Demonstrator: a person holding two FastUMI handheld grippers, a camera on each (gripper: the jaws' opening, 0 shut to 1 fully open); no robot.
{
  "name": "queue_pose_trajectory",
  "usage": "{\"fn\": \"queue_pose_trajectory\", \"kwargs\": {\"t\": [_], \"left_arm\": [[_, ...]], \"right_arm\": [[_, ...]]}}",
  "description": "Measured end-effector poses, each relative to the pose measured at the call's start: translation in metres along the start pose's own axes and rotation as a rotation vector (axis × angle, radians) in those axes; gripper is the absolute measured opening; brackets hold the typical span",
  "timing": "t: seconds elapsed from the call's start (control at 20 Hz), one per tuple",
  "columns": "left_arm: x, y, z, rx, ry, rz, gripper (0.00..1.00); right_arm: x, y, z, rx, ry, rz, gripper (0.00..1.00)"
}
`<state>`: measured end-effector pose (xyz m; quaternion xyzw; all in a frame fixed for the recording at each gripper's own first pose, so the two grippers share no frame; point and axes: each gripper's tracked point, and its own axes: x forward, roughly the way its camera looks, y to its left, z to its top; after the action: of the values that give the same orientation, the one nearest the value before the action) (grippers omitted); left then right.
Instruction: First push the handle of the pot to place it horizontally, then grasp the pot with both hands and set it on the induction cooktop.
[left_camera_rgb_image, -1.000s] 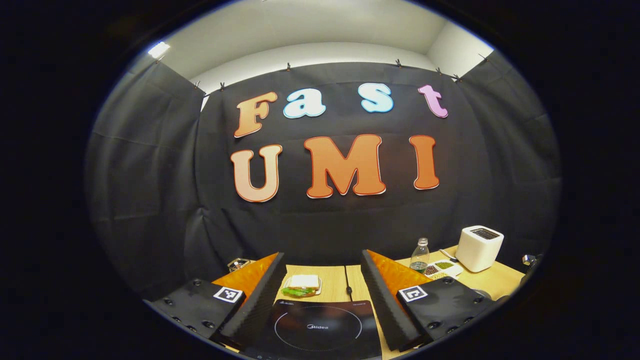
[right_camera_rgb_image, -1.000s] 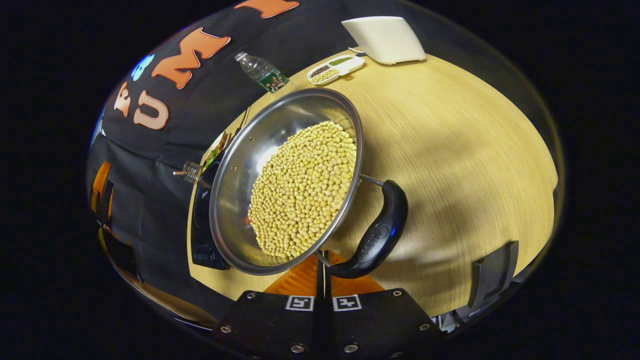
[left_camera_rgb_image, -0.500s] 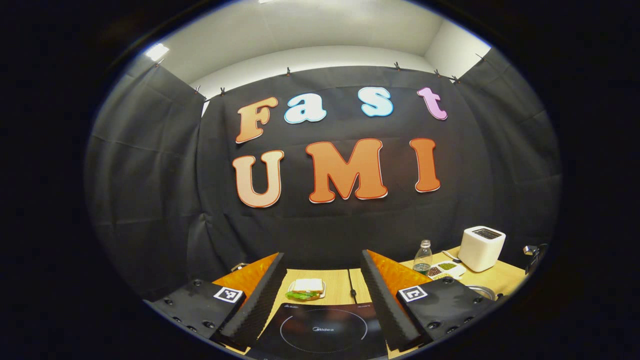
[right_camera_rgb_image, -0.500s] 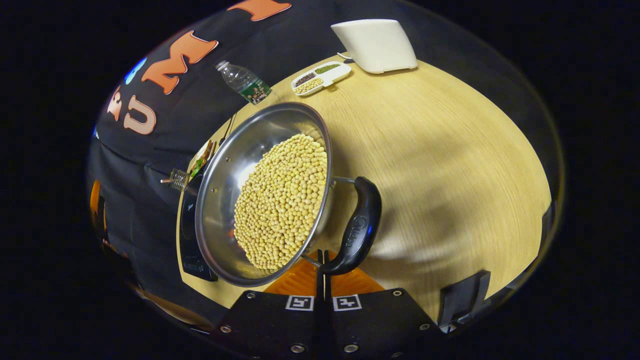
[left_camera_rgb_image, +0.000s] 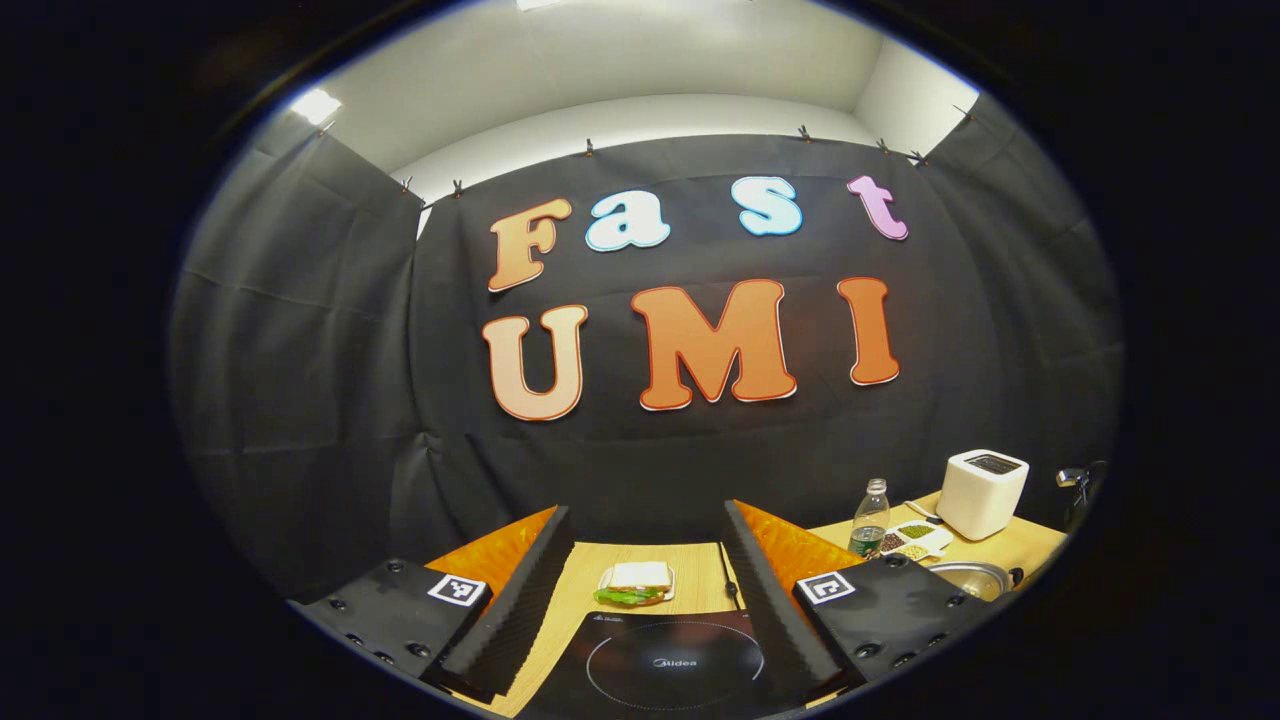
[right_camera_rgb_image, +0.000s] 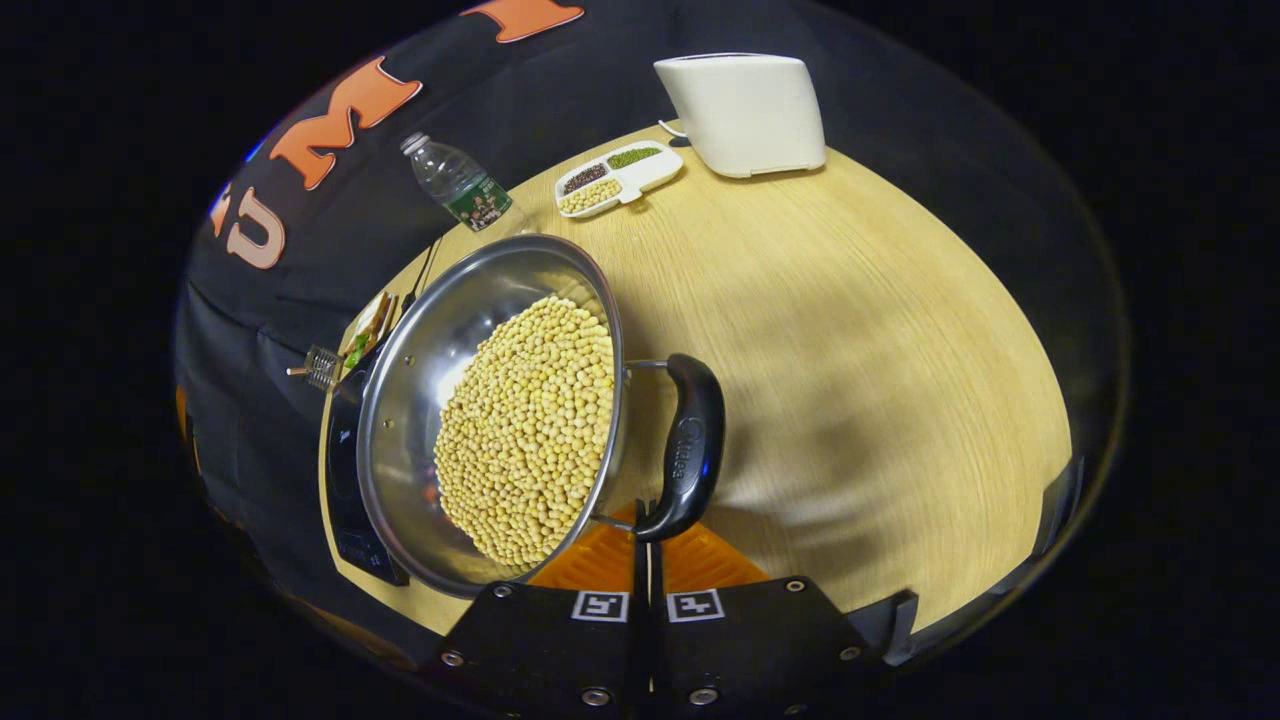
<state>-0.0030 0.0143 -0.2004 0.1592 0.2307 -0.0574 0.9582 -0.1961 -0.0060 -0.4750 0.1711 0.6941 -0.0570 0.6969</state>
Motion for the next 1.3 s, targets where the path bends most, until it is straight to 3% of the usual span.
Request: {"fn": "queue_pose_trajectory", "kwargs": {"t": [0.4, 0.7, 1.1, 1.3], "left_arm": [[0.004, 0.017, 0.001, -0.018, -0.007, 0.009, 0.98], [0.005, 0.005, -0.004, -0.042, 0.010, -0.031, 0.98], [0.010, -0.017, -0.033, -0.121, 0.098, -0.109, 0.96], [0.013, -0.031, -0.045, -0.142, 0.137, -0.144, 0.99]], "right_arm": [[0.003, -0.012, 0.047, 0.014, -0.054, -0.080, 0.00], [0.008, -0.011, 0.077, -0.001, -0.092, -0.125, 0.00], [0.003, -0.003, 0.090, -0.003, -0.108, -0.080, 0.00], [-0.016, 0.001, 0.109, 0.028, -0.170, -0.038, 0.07]]}}
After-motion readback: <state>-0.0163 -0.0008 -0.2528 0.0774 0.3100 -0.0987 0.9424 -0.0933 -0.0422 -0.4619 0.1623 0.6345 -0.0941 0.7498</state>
